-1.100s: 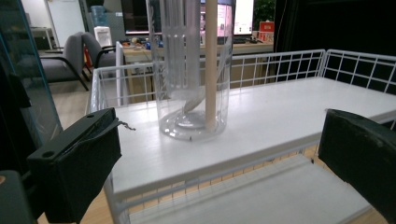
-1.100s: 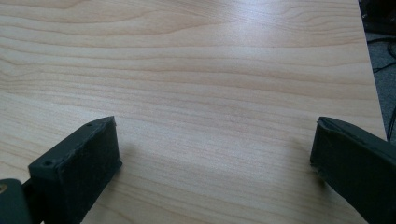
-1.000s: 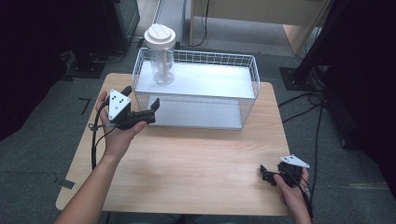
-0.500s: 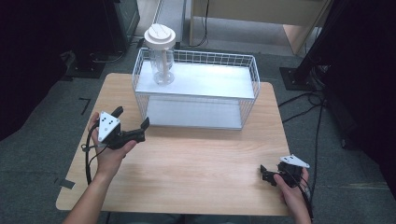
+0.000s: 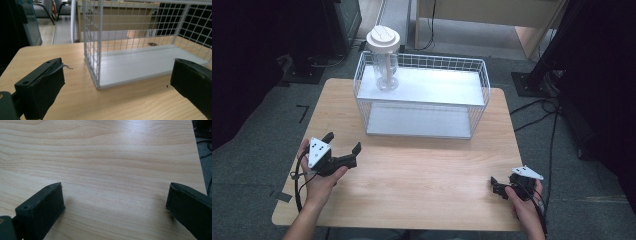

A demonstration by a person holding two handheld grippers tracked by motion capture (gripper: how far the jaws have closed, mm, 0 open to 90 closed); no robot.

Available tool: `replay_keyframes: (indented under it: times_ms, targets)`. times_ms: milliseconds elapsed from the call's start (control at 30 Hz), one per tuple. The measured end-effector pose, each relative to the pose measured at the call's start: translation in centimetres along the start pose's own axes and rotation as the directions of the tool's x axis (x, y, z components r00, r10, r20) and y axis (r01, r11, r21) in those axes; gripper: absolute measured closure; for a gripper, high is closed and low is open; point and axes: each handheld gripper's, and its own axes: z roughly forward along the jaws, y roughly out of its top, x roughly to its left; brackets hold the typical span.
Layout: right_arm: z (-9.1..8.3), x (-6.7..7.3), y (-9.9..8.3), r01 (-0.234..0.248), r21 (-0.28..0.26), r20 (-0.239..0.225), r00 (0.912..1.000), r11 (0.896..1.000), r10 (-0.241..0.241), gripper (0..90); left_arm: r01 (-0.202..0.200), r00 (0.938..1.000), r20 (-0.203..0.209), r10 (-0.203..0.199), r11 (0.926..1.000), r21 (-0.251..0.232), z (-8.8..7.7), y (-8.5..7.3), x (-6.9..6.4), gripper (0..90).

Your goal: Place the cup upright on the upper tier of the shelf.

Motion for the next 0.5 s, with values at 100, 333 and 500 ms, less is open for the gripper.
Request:
replay_keyframes:
  times_ms: [100,333,500]
  targets:
    - [0.0,0.0,0.0,0.001,0.002,0.0,1.0,1.0,-0.001,1.1,0.017,0.9998,-0.007,-0.016,0.9996,0.021,-0.5,-1.0,0.5,0.0]
    - [0.0,0.0,0.0,-0.002,0.002,0.004,1.0,1.0,0.002,1.1,0.036,0.9988,-0.035,-0.034,0.9972,0.066,-1.5,-3.2,1.7,0.0]
    - [0.0,0.0,0.0,-0.003,0.002,0.005,1.0,1.0,0.003,1.1,0.036,0.9979,-0.057,-0.031,0.9953,0.09,-2.1,-4.1,2.3,0.0]
